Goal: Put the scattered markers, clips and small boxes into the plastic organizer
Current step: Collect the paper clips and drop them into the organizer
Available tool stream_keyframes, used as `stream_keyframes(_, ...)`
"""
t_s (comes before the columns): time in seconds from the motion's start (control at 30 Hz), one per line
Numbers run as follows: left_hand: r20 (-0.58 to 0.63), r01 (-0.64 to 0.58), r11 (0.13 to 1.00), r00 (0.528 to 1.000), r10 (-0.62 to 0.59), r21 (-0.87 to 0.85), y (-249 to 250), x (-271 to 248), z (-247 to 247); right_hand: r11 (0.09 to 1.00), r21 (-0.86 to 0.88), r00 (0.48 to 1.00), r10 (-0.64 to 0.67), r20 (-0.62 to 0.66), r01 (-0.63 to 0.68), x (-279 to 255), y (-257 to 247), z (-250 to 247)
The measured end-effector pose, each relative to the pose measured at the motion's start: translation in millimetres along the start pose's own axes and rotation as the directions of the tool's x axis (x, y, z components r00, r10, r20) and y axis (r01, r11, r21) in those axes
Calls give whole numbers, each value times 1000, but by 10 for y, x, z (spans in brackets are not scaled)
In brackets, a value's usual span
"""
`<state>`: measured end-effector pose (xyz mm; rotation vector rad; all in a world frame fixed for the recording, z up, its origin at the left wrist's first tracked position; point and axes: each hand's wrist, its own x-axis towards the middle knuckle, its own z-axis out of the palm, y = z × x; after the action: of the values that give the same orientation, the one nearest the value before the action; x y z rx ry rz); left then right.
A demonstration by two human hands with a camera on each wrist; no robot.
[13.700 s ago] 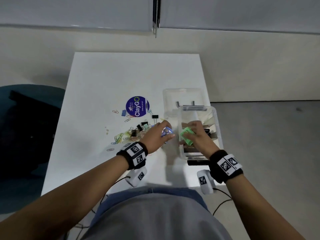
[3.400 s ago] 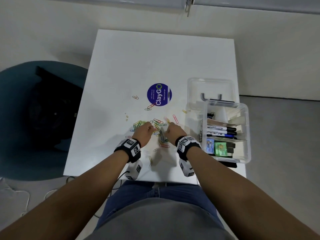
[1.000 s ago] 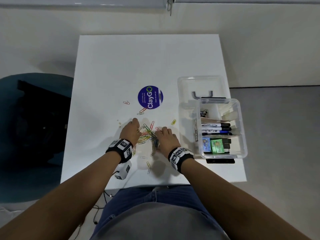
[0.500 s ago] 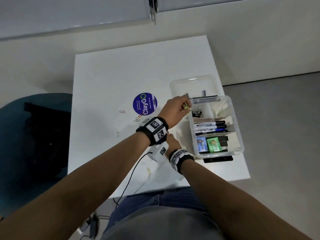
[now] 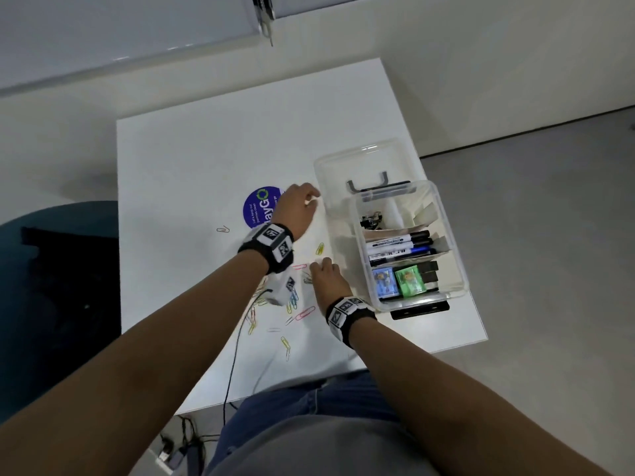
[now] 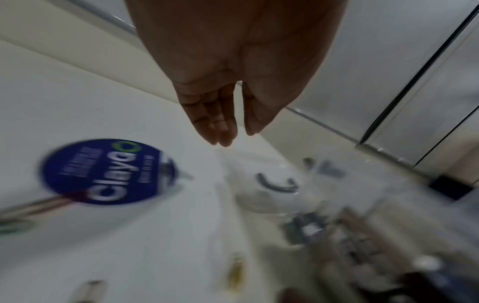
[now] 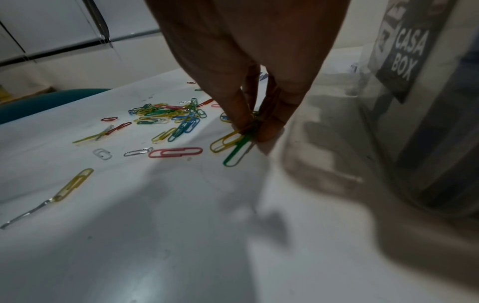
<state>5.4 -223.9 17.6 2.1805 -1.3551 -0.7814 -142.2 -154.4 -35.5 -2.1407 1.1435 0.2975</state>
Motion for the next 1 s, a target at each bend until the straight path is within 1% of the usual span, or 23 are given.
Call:
stream_keyframes(0.07, 76, 90, 986, 992, -102, 142, -436, 106, -62, 999, -35, 999, -28, 38, 30, 16, 19, 29)
stream_keyframes(0.13, 159, 130, 943, 970, -185, 307, -796, 185, -98, 998, -39, 998, -48, 45, 49, 35, -8, 8)
stream_keyframes(0.17, 205, 137, 919, 953, -224, 369, -920, 200, -111, 997, -58, 997, -53, 51, 56, 42, -23, 3)
stream_keyframes(0.23, 297, 111, 887, 917, -265, 449, -1064, 163, -109, 995, -74, 997, -62, 48, 65, 84, -15, 26)
stream_keyframes(0.27, 320, 97, 874, 907, -275, 476, -1103, 99, -85, 996, -56, 996, -63, 55, 66, 86, -20, 26)
stream_keyframes(0.3, 317, 90, 863, 907, -277, 497, -1116, -1, -54, 997, -31, 996, -65, 62, 67, 90, -28, 17)
stream_keyframes(0.33, 299, 95, 859, 914, -276, 504, -1126, -123, -15, 998, -21, 996, -63, 67, 64, 96, -39, 1)
stream_keyframes(0.4, 273, 123, 879, 923, -272, 460, -1123, -418, 74, 999, -24, 997, -29, 73, 30, 121, -68, -57)
stream_keyframes(0.47, 298, 126, 908, 919, -259, 400, -1097, -737, 147, 1000, -17, 997, 21, 69, -20, 157, -81, -86)
stream_keyframes(0.57, 336, 22, 919, 927, -165, 393, -1076, -1141, 235, 998, 4, 998, 60, 37, -60, 170, -110, -137)
stream_keyframes(0.63, 313, -31, 916, 944, -105, 400, -1095, -1299, 293, 997, 34, 998, 65, 2, -65, 173, -125, -170)
stream_keyframes(0.7, 251, -21, 929, 965, -78, 369, -1102, -1347, 343, 997, 52, 997, 63, -33, -61, 166, -154, -229)
stream_keyframes(0.77, 207, 14, 941, 974, -88, 338, -1087, -1329, 366, 996, 69, 996, 55, -64, -51, 153, -176, -288)
stream_keyframes(0.93, 191, 32, 954, 977, -92, 298, -1114, -1224, 350, 987, 159, 986, 17, -164, 9, 45, -192, -503)
stream_keyframes(1.0, 171, 64, 959, 979, -115, 275, -1101, -1193, 317, 977, 208, 977, 8, -212, 37, -7, -159, -633)
